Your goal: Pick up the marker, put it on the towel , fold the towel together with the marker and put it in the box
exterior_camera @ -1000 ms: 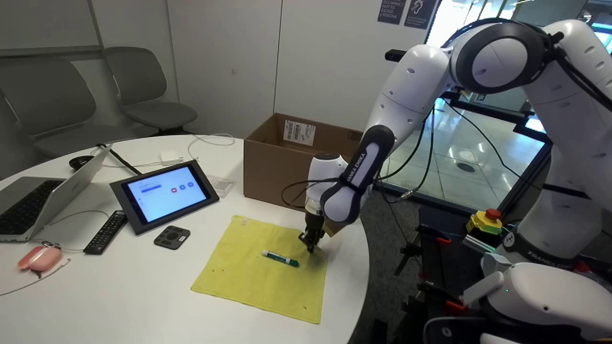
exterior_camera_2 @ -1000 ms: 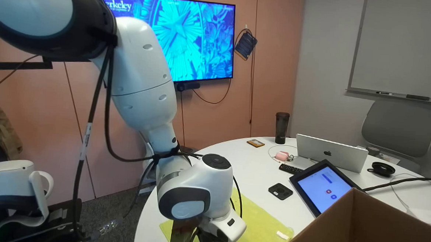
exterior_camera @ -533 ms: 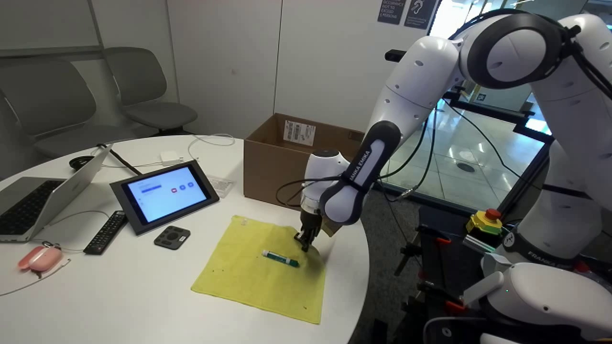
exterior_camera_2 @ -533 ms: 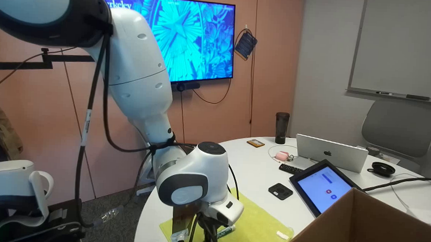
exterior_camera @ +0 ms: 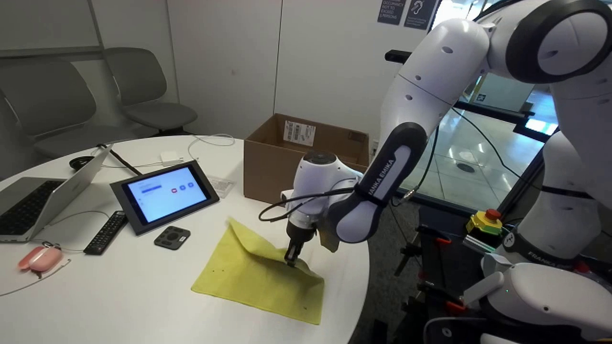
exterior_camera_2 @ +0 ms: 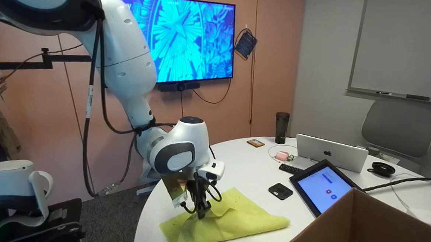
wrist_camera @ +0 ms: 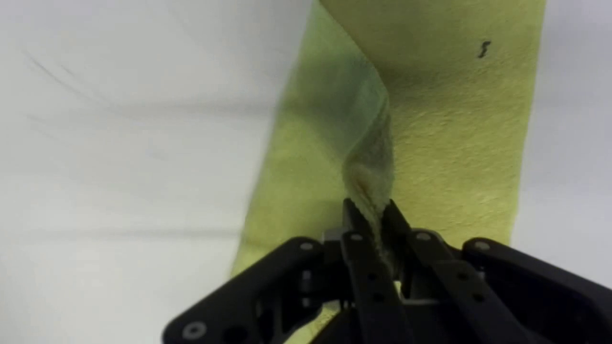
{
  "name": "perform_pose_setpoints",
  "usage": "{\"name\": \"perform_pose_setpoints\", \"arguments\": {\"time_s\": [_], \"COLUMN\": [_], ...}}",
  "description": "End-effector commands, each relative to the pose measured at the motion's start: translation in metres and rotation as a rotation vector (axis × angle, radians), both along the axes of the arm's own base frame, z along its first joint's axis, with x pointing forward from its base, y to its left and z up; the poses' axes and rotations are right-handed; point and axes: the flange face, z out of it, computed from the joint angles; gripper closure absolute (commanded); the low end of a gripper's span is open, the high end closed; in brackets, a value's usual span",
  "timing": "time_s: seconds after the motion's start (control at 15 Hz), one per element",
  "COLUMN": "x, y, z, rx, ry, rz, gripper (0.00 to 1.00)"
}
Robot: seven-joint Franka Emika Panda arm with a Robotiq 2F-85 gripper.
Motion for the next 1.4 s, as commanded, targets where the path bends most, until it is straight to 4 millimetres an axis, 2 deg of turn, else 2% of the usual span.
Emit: {"name": "perform_pose_setpoints", "arguments": {"time_s": [0.0,0.2,0.33,0.53,0.73,0.8,0.93,1.33], "x": [-0.025,-0.054,-0.069,-0.083,-0.089,-0.090,-0.091,-0.097], "y": [0.053,0.102,0.125,0.142,0.144,0.142,0.137,0.113], "z": [0.014,0.010,0.003,0.001,0.000,0.000,-0.001,-0.013], "rx": [-0.021,-0.055,-0.083,-0.127,-0.142,-0.140,-0.146,-0.118], "ry": [-0.044,-0.070,-0.086,-0.104,-0.106,-0.095,-0.079,0.023], "rz": [0.195,0.351,0.460,0.586,0.629,0.644,0.688,0.998], "gripper": [0.90,0.90,0.90,0.90,0.88,0.64,0.60,0.13]}}
